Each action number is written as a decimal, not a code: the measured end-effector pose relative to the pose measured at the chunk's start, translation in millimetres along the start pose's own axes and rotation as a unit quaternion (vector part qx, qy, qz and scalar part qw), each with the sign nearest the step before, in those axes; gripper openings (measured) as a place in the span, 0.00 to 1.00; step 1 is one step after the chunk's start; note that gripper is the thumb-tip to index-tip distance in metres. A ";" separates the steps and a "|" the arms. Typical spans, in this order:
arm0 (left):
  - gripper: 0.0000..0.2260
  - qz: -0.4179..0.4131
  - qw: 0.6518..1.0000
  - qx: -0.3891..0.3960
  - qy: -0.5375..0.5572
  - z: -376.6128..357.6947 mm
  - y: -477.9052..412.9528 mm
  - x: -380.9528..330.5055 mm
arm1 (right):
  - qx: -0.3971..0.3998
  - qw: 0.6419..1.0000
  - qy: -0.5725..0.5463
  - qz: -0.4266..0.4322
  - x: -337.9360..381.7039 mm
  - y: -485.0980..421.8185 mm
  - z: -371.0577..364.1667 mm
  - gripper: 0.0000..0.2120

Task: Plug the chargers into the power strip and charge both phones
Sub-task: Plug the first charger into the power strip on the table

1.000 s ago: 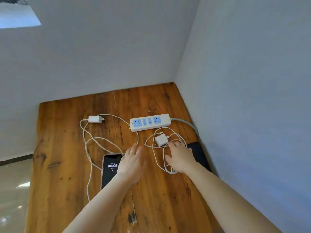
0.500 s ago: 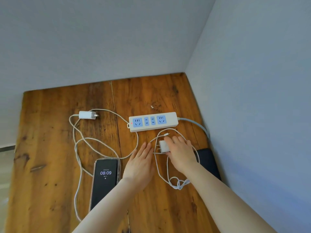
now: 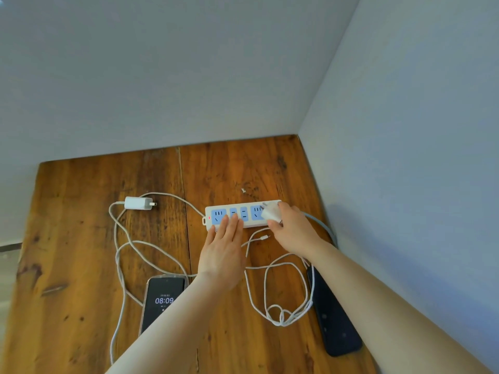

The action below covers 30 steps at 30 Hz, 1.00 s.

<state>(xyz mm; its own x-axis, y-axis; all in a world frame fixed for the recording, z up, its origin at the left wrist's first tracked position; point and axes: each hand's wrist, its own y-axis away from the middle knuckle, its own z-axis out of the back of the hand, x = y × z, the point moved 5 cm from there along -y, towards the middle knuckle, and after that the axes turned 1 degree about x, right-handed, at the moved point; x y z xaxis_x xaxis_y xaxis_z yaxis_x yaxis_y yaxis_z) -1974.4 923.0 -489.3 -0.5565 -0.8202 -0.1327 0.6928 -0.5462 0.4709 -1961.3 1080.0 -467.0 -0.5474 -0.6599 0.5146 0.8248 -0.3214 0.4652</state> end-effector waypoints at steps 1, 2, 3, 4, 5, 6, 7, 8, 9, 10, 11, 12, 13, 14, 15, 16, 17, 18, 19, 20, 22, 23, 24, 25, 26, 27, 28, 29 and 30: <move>0.32 0.000 1.000 0.005 -0.003 1.2 -0.6 -0.2 | 0.001 1.000 0.006 -0.006 1.1 -2.5 1.7 0.22; 0.32 -0.001 1.000 0.009 -0.006 2.4 -0.8 -0.5 | 0.002 1.000 0.006 -0.013 1.7 -4.4 3.6 0.21; 0.32 -0.001 1.000 0.012 -0.006 3.6 -1.1 -0.6 | 0.004 1.000 0.003 -0.019 1.8 -6.4 5.3 0.21; 0.32 0.001 1.000 0.014 -0.004 4.5 -1.4 -0.7 | 0.009 1.000 0.001 -0.022 2.0 -8.2 6.9 0.21; 0.32 0.003 1.000 0.014 0.002 5.3 -1.9 -0.8 | 0.014 1.000 0.002 -0.023 2.5 -9.6 8.7 0.21; 0.32 0.005 1.000 0.013 0.011 5.9 -2.5 -1.1 | 0.019 1.000 0.007 -0.023 3.8 -10.4 11.0 0.20; 0.32 0.007 1.000 0.013 0.019 5.9 -2.9 -1.2 | 0.024 0.999 0.013 -0.022 4.9 -11.1 13.7 0.20; 0.33 0.008 1.000 0.013 0.026 5.7 -3.8 -1.2 | 0.027 0.999 0.020 -0.023 6.6 -12.0 16.0 0.20; 0.33 0.009 0.999 0.013 0.031 6.2 -4.4 -1.0 | 0.031 0.999 0.029 -0.024 8.7 -12.8 18.5 0.20; 0.33 0.008 0.999 0.012 0.036 7.2 -5.1 -0.4 | 0.036 0.998 0.040 -0.025 11.5 -14.2 20.3 0.20; 0.33 0.007 0.999 0.012 0.041 7.9 -5.8 0.5 | 0.041 0.997 0.052 -0.024 14.5 -15.8 21.4 0.19; 0.33 0.005 0.999 0.013 0.046 8.6 -6.3 1.6 | 0.048 0.997 0.062 -0.024 17.5 -18.3 21.6 0.18; 0.33 0.003 0.999 0.013 0.051 9.0 -6.6 2.5 | 0.055 0.996 0.069 -0.025 20.0 -21.5 21.4 0.17; 0.33 0.001 0.998 0.013 0.056 9.1 -6.6 3.4 | 0.061 0.995 0.073 -0.026 22.3 -25.0 21.2 0.16; 0.33 -0.001 0.998 0.011 0.060 8.7 -6.5 4.1 | 0.064 0.995 0.075 -0.028 24.1 -28.4 21.2 0.15; 0.33 -0.002 0.998 0.009 0.063 7.9 -6.5 4.8 | 0.064 0.994 0.076 -0.033 25.6 -31.6 21.4 0.16; 0.33 -0.002 0.998 0.006 0.066 7.3 -6.4 5.5 | 0.061 0.994 0.079 -0.038 26.9 -34.4 21.7 0.16; 0.33 -0.004 0.998 0.005 0.068 6.6 -6.6 5.9 | 0.057 0.994 0.085 -0.041 29.0 -36.9 21.8 0.17; 0.33 -0.005 0.997 0.004 0.070 6.4 -6.7 6.2 | 0.053 0.993 0.096 -0.041 31.4 -39.1 21.5 0.18; 0.33 -0.007 0.997 0.004 0.073 6.7 -6.8 6.1 | 0.050 0.992 0.109 -0.040 34.2 -41.4 20.7 0.18; 0.32 -0.010 0.997 0.006 0.075 7.9 -7.1 6.5 | 0.045 0.990 0.132 -0.034 40.9 -46.1 18.5 0.19; 0.32 -0.011 0.997 0.006 0.076 8.2 -7.4 6.8 | 0.042 0.989 0.141 -0.029 44.4 -48.3 17.8 0.18; 0.33 -0.012 0.997 0.005 0.078 8.4 -7.5 7.0 | 0.040 0.988 0.147 -0.025 47.9 -49.9 18.0 0.18; 0.33 -0.012 0.997 0.006 0.079 8.5 -7.5 7.4 | 0.039 0.988 0.149 -0.024 50.9 -50.8 18.6 0.18; 0.33 -0.013 0.997 0.007 0.080 8.4 -7.5 7.9 | 0.039 0.988 0.149 -0.025 53.7 -51.0 19.6 0.18; 0.33 -0.013 0.997 0.008 0.082 8.6 -7.3 8.0 | 0.042 0.988 0.149 -0.027 55.6 -50.8 20.9 0.18; 0.33 -0.014 0.996 0.009 0.084 8.5 -7.1 8.0 | 0.045 0.987 0.148 -0.031 56.9 -50.3 22.3 0.18; 0.33 -0.014 0.996 0.010 0.086 8.7 -7.0 8.0 | 0.047 0.987 0.148 -0.034 57.4 -50.0 23.1 0.19; 0.33 -0.013 0.996 0.011 0.087 9.0 -6.8 8.1 | 0.047 0.987 0.149 -0.035 58.3 -49.3 23.3 0.18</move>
<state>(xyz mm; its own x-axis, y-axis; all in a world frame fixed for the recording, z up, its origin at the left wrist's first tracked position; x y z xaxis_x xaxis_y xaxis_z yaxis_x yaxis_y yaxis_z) -1987.8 921.6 -485.7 -0.4854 -0.8234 -0.2939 0.6676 -0.5661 0.4835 -2037.2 1073.2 -443.1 -0.5247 -0.8134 0.2513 0.7627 -0.3179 0.5633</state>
